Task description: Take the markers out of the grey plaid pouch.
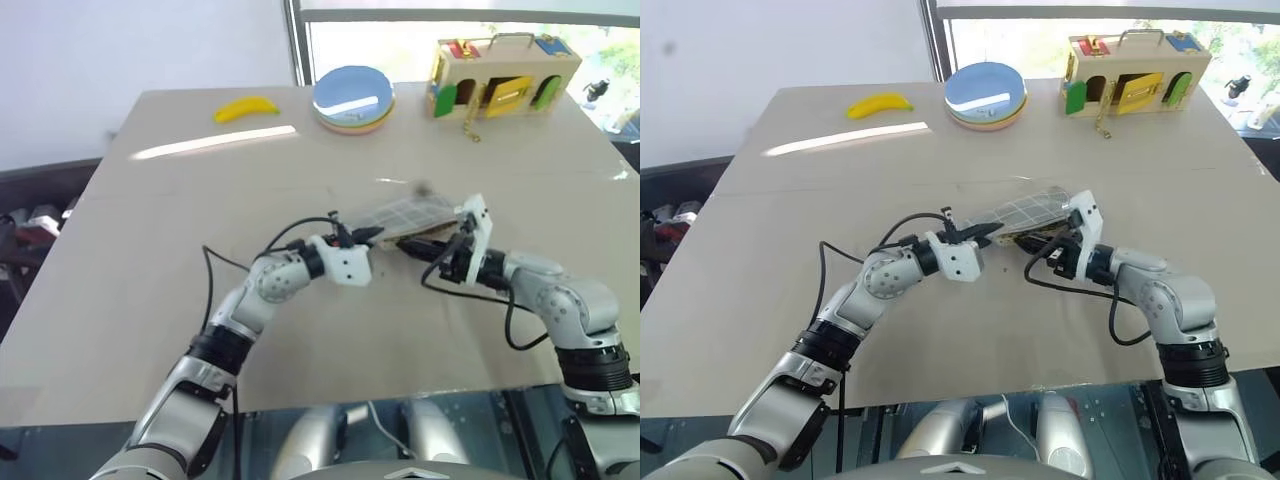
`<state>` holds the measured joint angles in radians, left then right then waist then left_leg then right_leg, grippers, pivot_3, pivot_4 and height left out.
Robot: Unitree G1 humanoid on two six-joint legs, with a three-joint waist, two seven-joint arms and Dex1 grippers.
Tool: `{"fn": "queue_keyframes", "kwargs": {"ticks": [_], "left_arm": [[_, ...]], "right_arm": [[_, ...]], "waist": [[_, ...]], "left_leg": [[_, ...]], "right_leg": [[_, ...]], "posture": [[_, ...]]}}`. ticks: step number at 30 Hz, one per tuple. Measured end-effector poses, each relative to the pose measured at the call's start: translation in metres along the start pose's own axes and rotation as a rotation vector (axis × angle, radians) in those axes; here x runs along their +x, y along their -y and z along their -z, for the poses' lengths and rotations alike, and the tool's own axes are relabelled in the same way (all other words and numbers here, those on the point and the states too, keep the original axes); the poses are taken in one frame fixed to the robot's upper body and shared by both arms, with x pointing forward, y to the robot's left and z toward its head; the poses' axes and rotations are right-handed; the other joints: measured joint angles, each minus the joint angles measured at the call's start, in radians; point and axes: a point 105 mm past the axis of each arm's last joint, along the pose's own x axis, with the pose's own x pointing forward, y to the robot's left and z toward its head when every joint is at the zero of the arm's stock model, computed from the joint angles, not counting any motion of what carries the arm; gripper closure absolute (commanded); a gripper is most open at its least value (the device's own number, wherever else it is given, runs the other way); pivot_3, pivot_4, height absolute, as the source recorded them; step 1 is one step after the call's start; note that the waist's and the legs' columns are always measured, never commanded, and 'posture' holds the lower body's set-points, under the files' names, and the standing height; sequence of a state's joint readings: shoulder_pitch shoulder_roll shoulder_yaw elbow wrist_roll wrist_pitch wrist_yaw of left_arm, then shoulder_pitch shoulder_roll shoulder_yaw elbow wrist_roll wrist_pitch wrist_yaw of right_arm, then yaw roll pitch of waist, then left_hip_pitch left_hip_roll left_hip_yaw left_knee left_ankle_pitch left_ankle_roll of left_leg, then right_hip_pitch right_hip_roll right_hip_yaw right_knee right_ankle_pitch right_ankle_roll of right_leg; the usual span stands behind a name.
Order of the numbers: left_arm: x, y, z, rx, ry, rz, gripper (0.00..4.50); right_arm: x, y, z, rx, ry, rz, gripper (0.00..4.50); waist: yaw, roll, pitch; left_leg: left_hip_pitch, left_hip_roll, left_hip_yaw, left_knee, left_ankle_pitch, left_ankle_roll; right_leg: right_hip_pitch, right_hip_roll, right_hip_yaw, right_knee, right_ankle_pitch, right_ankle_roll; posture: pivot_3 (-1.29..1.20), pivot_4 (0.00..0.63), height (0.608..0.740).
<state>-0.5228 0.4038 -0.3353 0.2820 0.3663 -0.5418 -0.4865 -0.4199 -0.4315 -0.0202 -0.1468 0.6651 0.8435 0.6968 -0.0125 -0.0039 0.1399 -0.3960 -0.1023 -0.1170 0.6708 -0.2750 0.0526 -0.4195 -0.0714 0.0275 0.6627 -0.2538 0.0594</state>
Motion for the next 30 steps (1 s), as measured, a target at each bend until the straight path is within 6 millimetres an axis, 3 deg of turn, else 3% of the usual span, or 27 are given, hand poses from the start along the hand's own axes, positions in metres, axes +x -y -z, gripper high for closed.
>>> {"fn": "queue_keyframes", "kwargs": {"ticks": [6, 10, 16, 20, 27, 30], "left_arm": [[-0.005, 0.003, -0.011, -0.048, 0.054, 0.031, 4.5], [-0.007, 0.008, -0.012, -0.241, 0.044, 0.084, 4.5], [-0.002, -0.003, -0.023, -0.507, 0.076, 0.049, 4.5], [-0.002, -0.005, -0.033, -0.684, 0.112, 0.083, 4.5], [-0.005, -0.001, -0.041, -0.853, 0.142, 0.153, 4.5], [-0.005, 0.006, -0.039, -0.92, 0.126, 0.191, 4.5]], "right_arm": [[-0.008, 0.03, -0.009, -0.011, 0.031, 0.148, 4.29], [-0.016, 0.044, 0.002, -0.193, -0.113, 0.21, 2.56], [-0.009, 0.03, 0.006, -0.451, -0.256, 0.146, 0.05], [-0.012, 0.034, -0.004, -0.58, -0.318, 0.172, 0.05], [-0.01, 0.035, -0.007, -0.624, -0.381, 0.155, 0.05], [-0.003, 0.046, -0.003, -0.63, -0.427, 0.155, 0.05]], "waist": [[0.0, 0.0, 0.0], [-0.001, 0.0, 0.0], [-0.005, 0.0, 0.0], [-0.001, 0.0, 0.0], [-0.001, 0.0, 0.0], [-0.003, 0.0, 0.0]], "left_leg": [[0.0, 0.0, 0.0, 0.0, 0.0, 0.0], [0.0, 0.0, 0.0, 0.0, 0.0, 0.0], [0.0, 0.0, 0.001, 0.0, 0.0, 0.0], [0.0, 0.0, 0.0, 0.001, 0.0, 0.0], [0.0, 0.001, 0.0, 0.001, 0.0, 0.0], [0.002, 0.001, 0.0, 0.001, 0.0, 0.0]], "right_leg": [[0.0, 0.0, 0.0, 0.0, 0.0, 0.0], [0.0, 0.0, 0.0, 0.0, 0.0, 0.0], [0.0, 0.0, 0.0, 0.0, 0.0, 0.0], [0.0, 0.0, 0.0, 0.0, 0.0, 0.0], [0.0, 0.0, 0.0, 0.0, 0.0, 0.0], [0.002, 0.001, 0.0, 0.0, 0.0, 0.0]], "posture": [[0.0, 0.15, 0.74], [0.0, 0.15, 0.74], [0.0, 0.15, 0.74], [0.0, 0.15, 0.74], [0.0, 0.15, 0.74], [0.0, 0.15, 0.74]]}}
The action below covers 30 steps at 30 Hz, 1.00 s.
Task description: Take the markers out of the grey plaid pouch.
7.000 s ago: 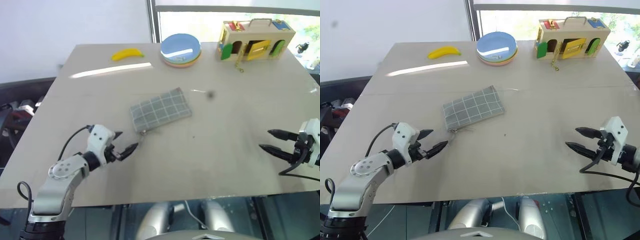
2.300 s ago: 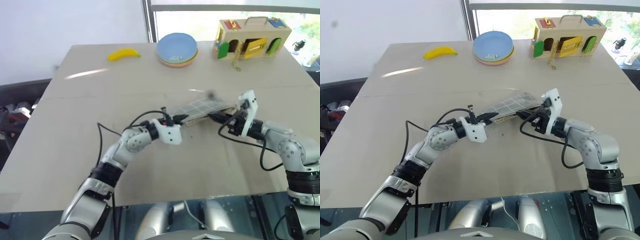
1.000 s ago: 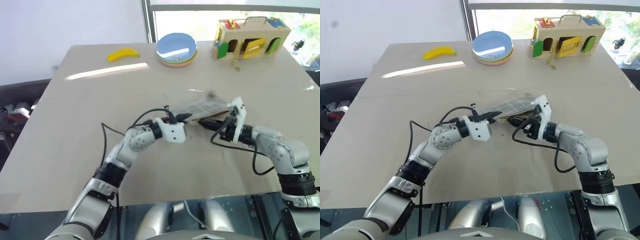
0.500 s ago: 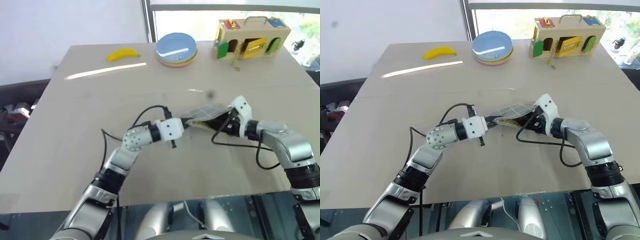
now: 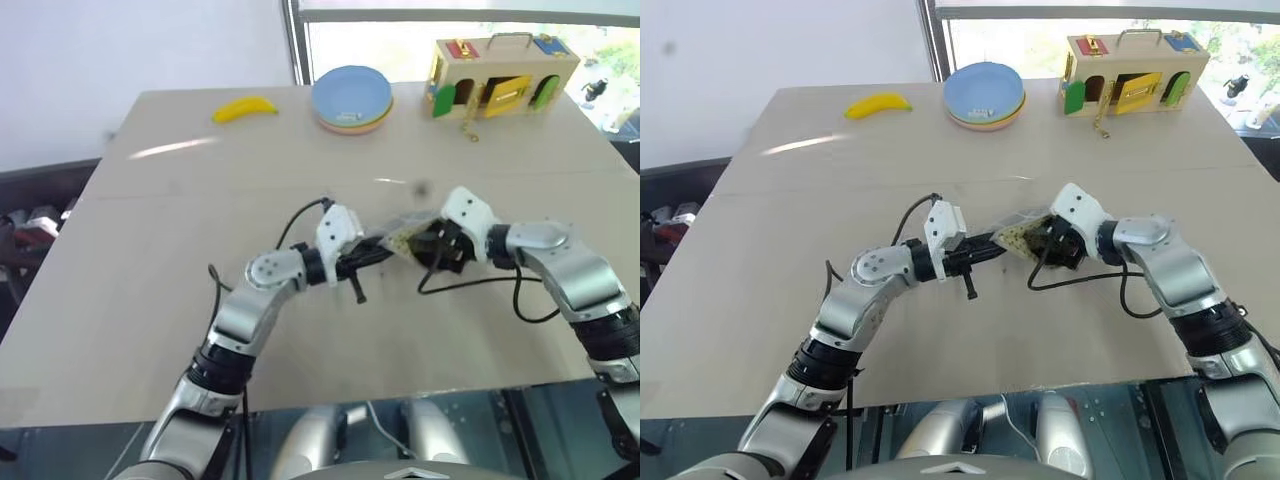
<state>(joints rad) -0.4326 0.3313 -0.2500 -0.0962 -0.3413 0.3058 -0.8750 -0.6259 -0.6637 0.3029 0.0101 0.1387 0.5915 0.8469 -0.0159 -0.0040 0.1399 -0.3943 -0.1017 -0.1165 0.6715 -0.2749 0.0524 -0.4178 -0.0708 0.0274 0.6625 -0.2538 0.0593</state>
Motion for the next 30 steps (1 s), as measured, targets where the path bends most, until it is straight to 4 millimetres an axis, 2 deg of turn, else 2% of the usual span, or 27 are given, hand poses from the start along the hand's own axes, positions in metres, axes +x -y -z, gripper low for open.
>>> {"fn": "queue_keyframes", "kwargs": {"ticks": [6, 7, 8, 11, 13, 15, 22, 28, 30], "left_arm": [[0.003, -0.001, 0.01, -0.067, -0.025, 0.015, 4.5], [0.004, -0.002, 0.011, -0.071, -0.028, 0.015, 4.5], [0.004, -0.002, 0.011, -0.073, -0.027, 0.017, 4.5], [0.006, -0.001, 0.011, -0.082, -0.027, 0.023, 4.5], [0.006, -0.001, 0.011, -0.086, -0.029, 0.024, 4.5], [0.006, -0.001, 0.011, -0.086, -0.029, 0.023, 4.5], [0.006, 0.0, 0.01, -0.083, -0.028, 0.041, 4.5], [0.011, -0.006, -0.003, 0.014, 0.005, 0.021, 4.5], [0.012, -0.008, -0.005, 0.035, 0.008, 0.014, 4.5]], "right_arm": [[0.024, 0.008, 0.005, -0.091, -0.01, 0.006, 0.05], [0.028, 0.01, 0.006, -0.117, -0.004, 0.013, 0.56], [0.031, 0.011, 0.007, -0.138, -0.001, 0.021, 0.83], [0.038, 0.016, 0.007, -0.199, 0.026, 0.057, 2.05], [0.041, 0.017, 0.009, -0.227, 0.038, 0.074, 3.04], [0.042, 0.017, 0.01, -0.255, 0.048, 0.084, 3.49], [0.032, 0.012, 0.012, -0.273, 0.051, 0.078, 3.52], [-0.008, 0.007, 0.007, -0.321, -0.053, 0.017, 3.52], [-0.014, 0.005, 0.006, -0.324, -0.071, 0.012, 3.52]], "waist": [[0.0, 0.0, 0.0], [0.0, 0.0, 0.0], [-0.001, 0.0, 0.0], [-0.001, 0.0, 0.0], [-0.002, 0.0, 0.0], [-0.004, 0.0, 0.0], [-0.001, 0.0, 0.0], [0.008, 0.0, 0.0], [0.007, 0.0, 0.0]], "left_leg": [[0.001, 0.0, 0.0, 0.0, 0.0, 0.0], [0.001, 0.0, 0.0, 0.0, 0.0, 0.0], [0.001, 0.0, 0.0, 0.0, 0.0, 0.0], [0.002, 0.0, 0.001, 0.0, 0.0, 0.0], [0.003, 0.0, 0.001, 0.0, 0.0, 0.0], [0.003, 0.0, 0.001, 0.0, 0.0, 0.0], [0.003, 0.0, 0.0, -0.001, 0.0, 0.0], [0.001, 0.0, -0.002, -0.001, 0.0, 0.0], [0.001, 0.0, -0.002, -0.001, 0.0, 0.0]], "right_leg": [[0.001, 0.0, 0.0, 0.0, 0.0, 0.0], [0.001, 0.0, 0.0, 0.0, 0.0, 0.0], [0.001, 0.0, 0.0, 0.0, 0.0, 0.0], [0.001, 0.0, 0.0, 0.0, 0.0, 0.0], [0.002, 0.0, 0.0, 0.0, 0.0, 0.0], [0.002, 0.0, 0.0, 0.0, 0.0, 0.0], [0.002, 0.0, 0.0, 0.0, 0.0, 0.0], [0.002, 0.0, -0.001, -0.002, 0.0, 0.0], [0.002, 0.0, -0.001, -0.002, 0.0, 0.0]], "posture": [[0.0, 0.15, 0.74], [0.0, 0.15, 0.74], [0.0, 0.15, 0.74], [0.0, 0.15, 0.74], [0.0, 0.15, 0.74], [0.0, 0.15, 0.74], [0.0, 0.15, 0.74], [0.0, 0.15, 0.74], [0.0, 0.15, 0.74]]}}
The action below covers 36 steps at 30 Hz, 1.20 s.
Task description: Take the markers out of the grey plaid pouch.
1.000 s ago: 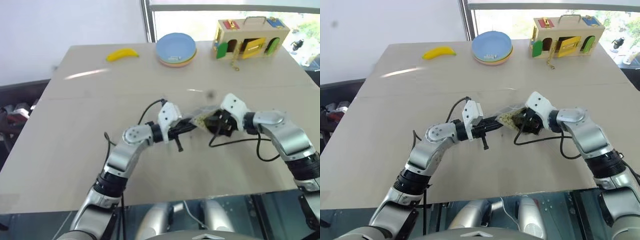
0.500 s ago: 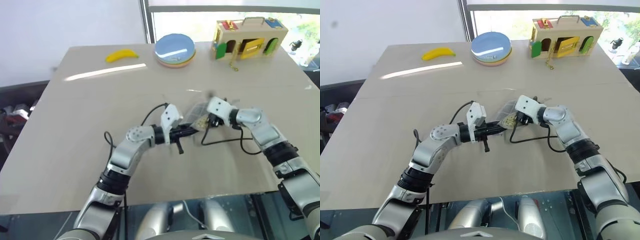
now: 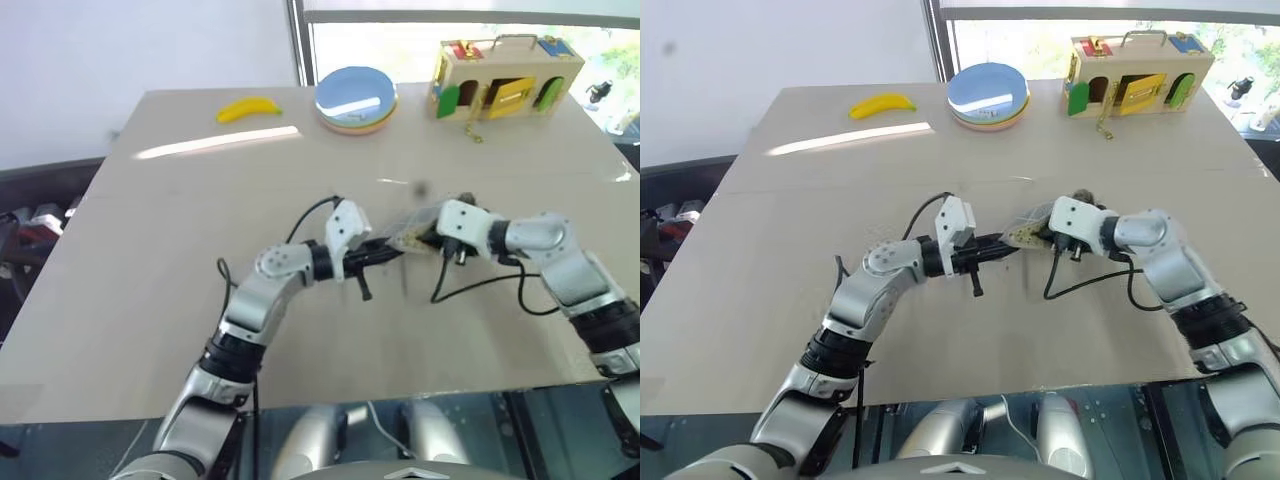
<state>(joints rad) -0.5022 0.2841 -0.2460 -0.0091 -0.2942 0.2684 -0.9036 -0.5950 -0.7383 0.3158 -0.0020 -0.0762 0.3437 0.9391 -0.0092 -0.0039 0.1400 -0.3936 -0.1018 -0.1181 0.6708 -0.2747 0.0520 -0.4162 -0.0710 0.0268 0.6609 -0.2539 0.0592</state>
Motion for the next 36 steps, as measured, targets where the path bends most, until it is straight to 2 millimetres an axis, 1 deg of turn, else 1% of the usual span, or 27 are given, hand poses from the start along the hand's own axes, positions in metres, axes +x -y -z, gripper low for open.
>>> {"fn": "queue_keyframes", "kwargs": {"ticks": [3, 7, 12, 15, 17, 20, 22, 26, 27, 29, 36], "left_arm": [[0.0, -0.003, 0.004, 0.023, -0.013, -0.019, 4.5], [0.001, -0.004, 0.008, 0.053, -0.031, -0.025, 4.5], [0.005, -0.001, 0.012, 0.06, -0.041, -0.014, 4.5], [0.006, -0.001, 0.012, 0.067, -0.043, -0.016, 4.5], [0.006, -0.002, 0.011, 0.082, -0.047, -0.021, 4.5], [0.004, -0.006, 0.012, 0.089, -0.049, -0.041, 4.5], [0.004, -0.006, 0.013, 0.086, -0.054, -0.042, 4.5], [0.005, -0.006, 0.014, 0.081, -0.055, -0.039, 4.5], [0.007, -0.004, 0.016, 0.073, -0.057, -0.028, 4.5], [0.009, -0.003, 0.019, 0.06, -0.061, -0.024, 4.5], [0.013, -0.006, 0.014, 0.067, -0.053, -0.023, 4.5]], "right_arm": [[-0.006, -0.003, -0.001, -0.014, -0.026, -0.008, 3.52], [-0.01, 0.0, -0.002, -0.082, -0.056, 0.022, 3.52], [-0.014, 0.004, 0.0, -0.249, -0.103, 0.05, 3.52], [-0.015, 0.006, -0.002, -0.308, -0.101, 0.067, 3.52], [-0.015, 0.006, -0.001, -0.306, -0.098, 0.073, 3.52], [-0.011, 0.001, 0.001, -0.118, -0.047, 0.074, 3.52], [-0.008, -0.005, 0.005, -0.054, -0.044, 0.049, 3.52], [-0.008, -0.005, 0.009, -0.042, -0.05, 0.034, 3.52], [-0.005, -0.006, 0.015, -0.032, -0.064, 0.016, 3.52], [-0.002, -0.005, 0.02, -0.032, -0.074, 0.005, 3.52], [0.008, 0.011, 0.023, -0.043, -0.08, 0.012, 3.52]], "waist": [[-0.002, 0.0, 0.0], [-0.001, 0.0, 0.0], [0.001, 0.0, 0.0], [0.0, 0.0, 0.0], [0.0, 0.0, 0.0], [0.0, 0.0, 0.0], [0.0, 0.0, 0.0], [0.0, 0.0, 0.0], [0.0, 0.0, 0.0], [-0.001, 0.0, 0.0], [-0.004, 0.0, 0.0]], "left_leg": [[0.0, 0.0, 0.0, 0.0, 0.0, 0.0], [0.0, 0.0, 0.0, 0.0, 0.0, 0.0], [0.0, 0.0, 0.0, 0.0, 0.0, 0.0], [0.0, 0.0, 0.0, 0.0, 0.0, 0.0], [0.0, 0.0, 0.001, 0.0, 0.0, 0.0], [0.0, 0.0, 0.0, 0.0, 0.0, 0.0], [0.0, 0.0, 0.001, 0.0, 0.0, 0.0], [0.0, 0.0, 0.0, 0.0, 0.0, 0.0], [0.0, 0.0, 0.001, 0.0, 0.0, 0.0], [0.0, 0.0, 0.001, 0.0, 0.0, 0.0], [0.0, 0.0, 0.001, 0.0, 0.0, 0.0]], "right_leg": [[0.0, 0.0, 0.0, 0.0, 0.0, 0.0], [0.0, 0.0, 0.0, 0.0, 0.0, 0.0], [0.0, 0.0, 0.0, 0.0, 0.0, 0.0], [-0.001, 0.0, 0.0, 0.0, 0.0, 0.0], [-0.001, 0.0, 0.0, 0.0, 0.0, 0.0], [0.0, 0.0, 0.001, 0.0, 0.0, 0.0], [0.0, 0.0, 0.001, 0.0, 0.0, 0.0], [0.0, 0.0, 0.0, 0.0, 0.0, 0.0], [0.0, 0.0, 0.0, 0.0, 0.0, 0.0], [0.0, 0.0, 0.0, 0.0, 0.0, 0.0], [-0.001, 0.0, 0.0, 0.0, 0.0, 0.0]], "posture": [[0.0, 0.15, 0.74], [0.0, 0.15, 0.74], [0.0, 0.15, 0.74], [0.0, 0.15, 0.74], [0.0, 0.15, 0.74], [0.0, 0.15, 0.74], [0.0, 0.15, 0.74], [0.0, 0.15, 0.74], [0.0, 0.15, 0.74], [0.0, 0.15, 0.74], [0.0, 0.15, 0.74]]}}
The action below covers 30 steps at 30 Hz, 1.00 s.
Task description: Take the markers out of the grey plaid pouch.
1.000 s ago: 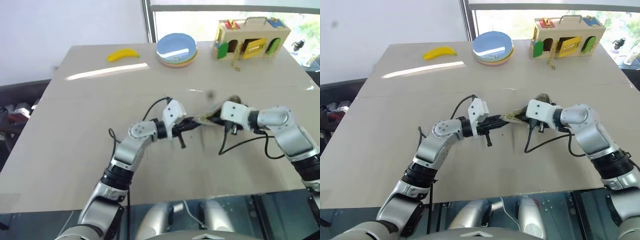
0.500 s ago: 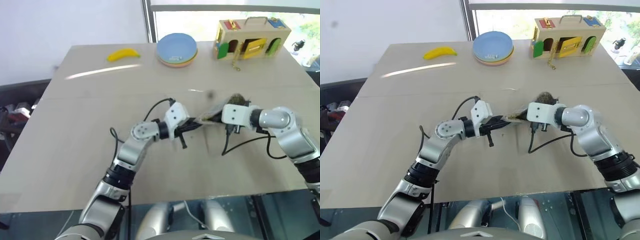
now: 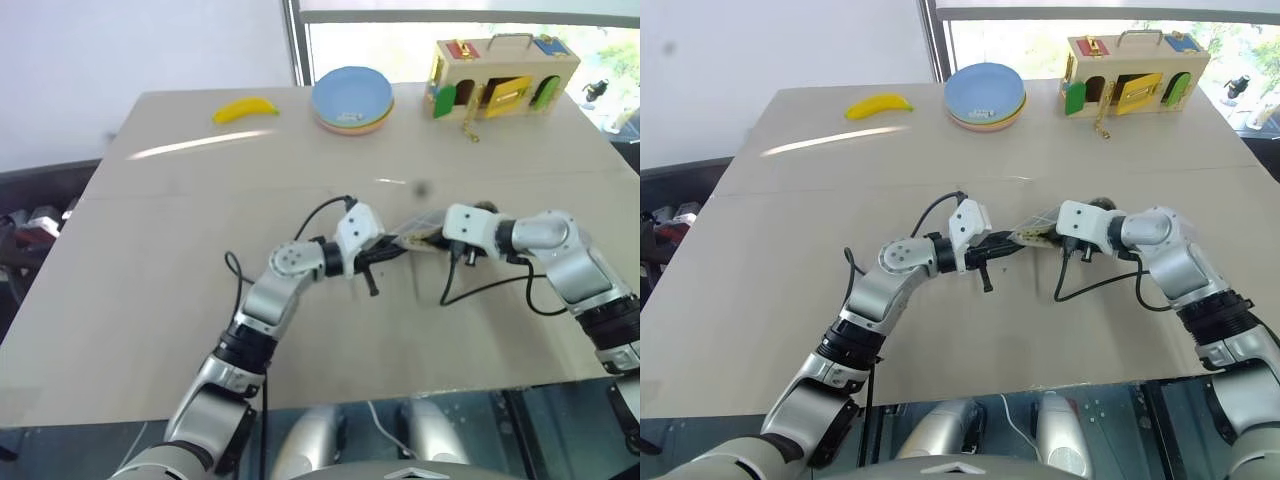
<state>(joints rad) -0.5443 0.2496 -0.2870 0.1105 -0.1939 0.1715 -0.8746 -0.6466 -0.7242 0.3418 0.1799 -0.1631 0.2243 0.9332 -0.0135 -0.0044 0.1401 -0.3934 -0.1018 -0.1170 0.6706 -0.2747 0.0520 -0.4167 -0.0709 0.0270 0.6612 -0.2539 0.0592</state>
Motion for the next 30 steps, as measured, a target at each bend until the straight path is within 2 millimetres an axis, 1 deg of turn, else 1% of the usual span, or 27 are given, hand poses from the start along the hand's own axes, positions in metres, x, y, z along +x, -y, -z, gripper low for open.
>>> {"fn": "queue_keyframes", "kwargs": {"ticks": [4, 5, 6, 8, 10, 11, 19, 21, 22, 23, 26, 28, 30], "left_arm": [[0.0, -0.001, 0.001, -0.004, -0.004, -0.006, 4.5], [0.0, -0.001, 0.001, -0.007, -0.006, -0.006, 4.5], [0.0, -0.001, 0.001, -0.008, -0.006, -0.006, 4.5], [0.0, 0.0, 0.002, -0.013, -0.008, -0.005, 4.5], [0.0, -0.001, 0.002, -0.014, -0.01, -0.008, 4.5], [0.0, -0.001, 0.002, -0.014, -0.009, -0.009, 4.5], [-0.001, -0.002, 0.002, -0.014, -0.011, -0.012, 4.5], [-0.001, -0.003, 0.002, -0.016, -0.013, -0.013, 4.5], [-0.001, -0.003, 0.003, -0.018, -0.015, -0.014, 4.5], [-0.002, -0.004, 0.004, -0.021, -0.017, -0.016, 4.5], [-0.003, -0.006, 0.003, -0.018, -0.016, -0.021, 4.5], [-0.004, -0.009, 0.002, -0.017, -0.014, -0.036, 4.5], [-0.005, -0.012, 0.0, -0.014, -0.008, -0.047, 4.5]], "right_arm": [[0.004, 0.002, 0.001, -0.002, 0.004, 0.0, 3.52], [0.004, 0.002, 0.001, -0.004, 0.006, -0.003, 2.76], [0.005, 0.001, 0.001, -0.004, 0.007, -0.004, 2.5], [0.007, 0.001, 0.003, -0.004, 0.008, -0.005, 1.79], [0.007, 0.006, 0.001, -0.018, 0.007, 0.016, 0.77], [0.007, 0.008, 0.001, -0.023, 0.007, 0.02, 0.52], [0.014, 0.011, -0.001, 0.004, 0.016, -0.02, 0.52], [0.015, 0.01, -0.001, 0.008, 0.015, -0.039, 1.06], [0.016, 0.009, 0.0, 0.013, 0.014, -0.05, 1.22], [0.018, 0.008, 0.001, 0.019, 0.015, -0.065, 1.68], [0.018, 0.011, 0.003, 0.015, 0.01, -0.057, 2.75], [0.018, 0.012, 0.002, -0.003, 0.013, -0.055, 3.56], [0.019, 0.01, 0.002, -0.012, 0.013, -0.056, 4.2]], "waist": [[0.001, 0.0, 0.0], [0.0, 0.0, 0.0], [0.0, 0.0, 0.0], [0.0, 0.0, 0.0], [0.0, 0.0, 0.0], [0.0, 0.0, 0.0], [-0.004, 0.0, 0.0], [-0.004, 0.0, 0.0], [-0.004, 0.0, 0.0], [-0.004, 0.0, 0.0], [-0.001, 0.0, 0.0], [-0.002, -0.002, -0.001], [-0.004, -0.003, -0.002]], "left_leg": [[0.0, 0.0, 0.0, 0.0, 0.0, 0.0], [0.0, 0.0, 0.0, 0.0, 0.0, 0.0], [0.0, 0.0, 0.0, 0.0, 0.0, 0.0], [0.0, 0.0, 0.0, 0.0, 0.0, 0.0], [0.0, 0.0, 0.0, 0.0, 0.0, 0.0], [0.0, 0.0, 0.0, 0.0, 0.0, 0.0], [0.004, 0.0, 0.002, 0.0, 0.0, 0.0], [0.006, 0.0, 0.002, -0.001, 0.0, 0.0], [0.007, 0.0, 0.002, -0.001, 0.0, 0.0], [0.008, 0.0, 0.002, -0.001, 0.0, 0.0], [0.009, 0.0, 0.002, -0.001, 0.0, 0.0], [0.01, 0.0, 0.002, -0.001, 0.0, 0.0], [0.01, 0.001, 0.003, -0.001, 0.0, 0.0]], "right_leg": [[0.0, 0.0, 0.0, 0.0, 0.0, 0.0], [0.0, 0.0, 0.0, 0.0, 0.0, 0.0], [0.0, 0.0, 0.0, 0.0, 0.0, 0.0], [0.0, 0.0, 0.0, 0.0, 0.0, 0.0], [0.0, 0.0, 0.0, 0.0, 0.0, 0.0], [0.0, 0.0, 0.0, 0.0, 0.0, 0.0], [0.003, 0.0, 0.0, 0.001, 0.0, 0.0], [0.004, 0.0, 0.0, 0.001, 0.0, 0.0], [0.005, 0.0, 0.0, 0.001, 0.0, 0.0], [0.006, 0.0, 0.0, 0.001, 0.0, 0.0], [0.007, 0.0, 0.001, 0.001, 0.0, 0.0], [0.008, 0.001, 0.001, 0.001, 0.0, 0.0], [0.008, 0.001, 0.001, 0.001, 0.0, 0.0]], "posture": [[0.0, 0.15, 0.74], [0.0, 0.15, 0.74], [0.0, 0.15, 0.74], [0.0, 0.15, 0.74], [0.0, 0.15, 0.74], [0.0, 0.15, 0.74], [0.0, 0.15, 0.74], [0.0, 0.15, 0.74], [0.0, 0.15, 0.74], [0.0, 0.15, 0.74], [0.0, 0.15, 0.74], [0.0, 0.15, 0.74], [0.0, 0.15, 0.74]]}}
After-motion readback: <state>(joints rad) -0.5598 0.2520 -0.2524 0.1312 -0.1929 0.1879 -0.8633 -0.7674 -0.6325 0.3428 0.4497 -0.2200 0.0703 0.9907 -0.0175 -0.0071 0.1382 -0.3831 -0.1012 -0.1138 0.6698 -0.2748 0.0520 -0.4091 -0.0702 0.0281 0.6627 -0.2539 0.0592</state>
